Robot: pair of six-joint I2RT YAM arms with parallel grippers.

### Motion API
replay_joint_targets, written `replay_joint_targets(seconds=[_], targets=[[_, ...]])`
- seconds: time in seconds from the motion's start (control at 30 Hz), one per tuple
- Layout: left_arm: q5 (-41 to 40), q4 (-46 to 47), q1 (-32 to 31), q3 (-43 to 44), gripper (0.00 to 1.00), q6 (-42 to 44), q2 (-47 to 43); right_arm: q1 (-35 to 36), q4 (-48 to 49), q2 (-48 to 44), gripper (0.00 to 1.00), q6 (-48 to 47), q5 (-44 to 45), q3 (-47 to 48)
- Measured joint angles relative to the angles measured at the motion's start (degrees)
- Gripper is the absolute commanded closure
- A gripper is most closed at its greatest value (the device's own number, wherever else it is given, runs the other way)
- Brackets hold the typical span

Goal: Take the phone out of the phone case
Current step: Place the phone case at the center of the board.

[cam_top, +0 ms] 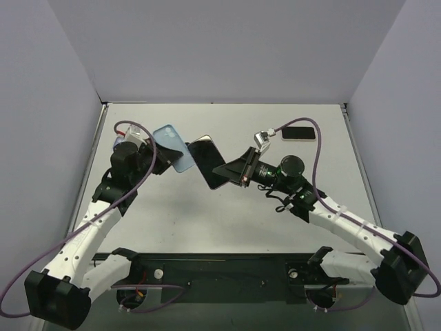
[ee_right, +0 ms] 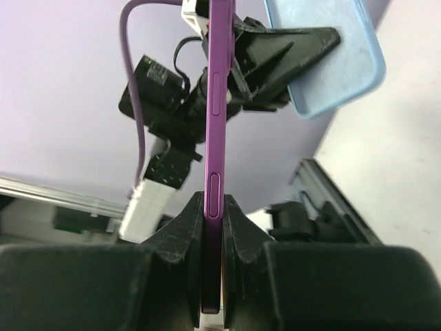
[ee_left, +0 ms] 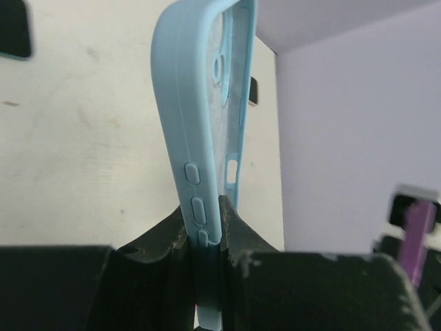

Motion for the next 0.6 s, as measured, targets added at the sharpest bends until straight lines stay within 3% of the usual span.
replay_joint_targets(seconds=[0.17, 0.33, 0.5, 0.6], targets=[[-6.47, -4.5, 6.97, -5.22, 1.0, -1.42, -1.03, -0.11, -21.66, -12.07, 1.0, -15.69, 3.63, 0.85], [-9.79, -4.39, 16.06, -10.88, 1.0, -5.64, 3.23, -2.58, -33.59, -17.16, 1.0, -24.02, 5.33, 1.09], [-5.73, 4.42, 32.35, -17.57, 1.0, -13.38, 16.44, -3.98, -38.1, -19.65, 1.0, -26.95, 6.21, -0.24], [-4.48, 8.22, 36.68, -15.98, 1.0, -14.4, 25.77, -4.0, -39.56, -21.16, 1.0, -27.82, 6.23, -1.64]])
